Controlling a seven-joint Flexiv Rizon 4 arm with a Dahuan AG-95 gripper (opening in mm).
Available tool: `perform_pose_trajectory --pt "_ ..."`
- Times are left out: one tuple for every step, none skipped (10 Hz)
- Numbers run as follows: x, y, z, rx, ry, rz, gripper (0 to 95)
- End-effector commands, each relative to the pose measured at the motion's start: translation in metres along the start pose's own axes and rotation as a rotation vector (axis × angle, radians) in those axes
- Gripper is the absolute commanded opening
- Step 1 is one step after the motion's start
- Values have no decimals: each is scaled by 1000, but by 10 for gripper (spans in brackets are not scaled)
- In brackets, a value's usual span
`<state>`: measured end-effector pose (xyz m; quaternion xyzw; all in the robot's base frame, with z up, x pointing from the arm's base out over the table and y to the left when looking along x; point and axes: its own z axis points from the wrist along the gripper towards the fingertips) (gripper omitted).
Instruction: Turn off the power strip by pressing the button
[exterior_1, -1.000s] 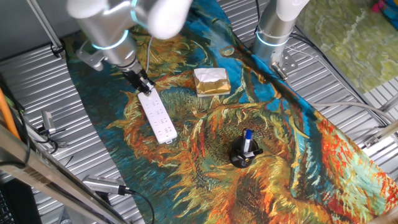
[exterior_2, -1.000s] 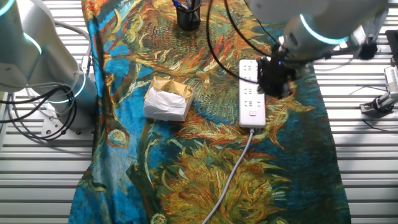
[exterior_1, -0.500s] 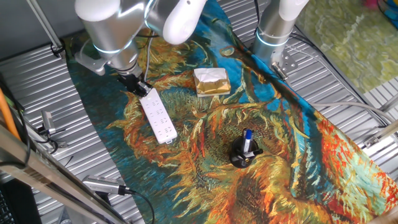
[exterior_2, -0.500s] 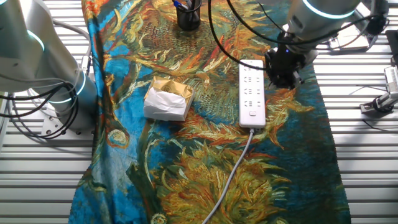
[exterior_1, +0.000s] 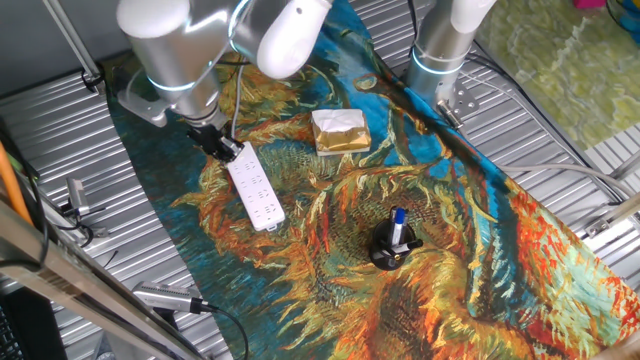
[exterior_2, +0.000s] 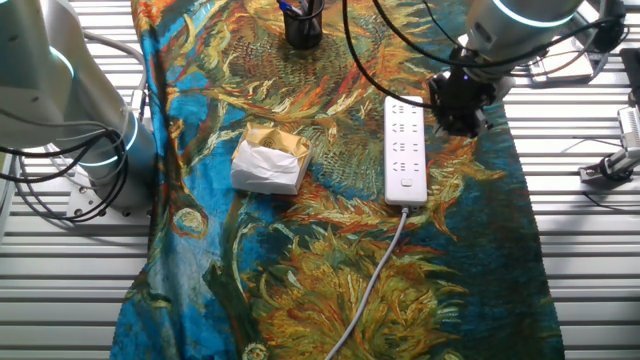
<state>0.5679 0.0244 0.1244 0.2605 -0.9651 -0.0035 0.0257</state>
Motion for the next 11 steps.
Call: perform_pose_trajectory --pt "0 1 -1 0 6 -1 0" --pt "0 2 -1 2 7 -5 0" --pt "0 2 -1 4 11 -10 0" --pt "0 2 -1 5 13 -11 0" --pt "0 2 -1 5 13 -9 0" --pt "-2 3 0 3 12 -11 0" --pt "-2 3 0 3 12 -16 0" --pt "-2 3 0 4 11 -14 0" --pt "-2 3 0 4 8 -14 0" --pt "-2 3 0 3 8 -14 0" --pt "-2 3 0 2 7 -14 0"
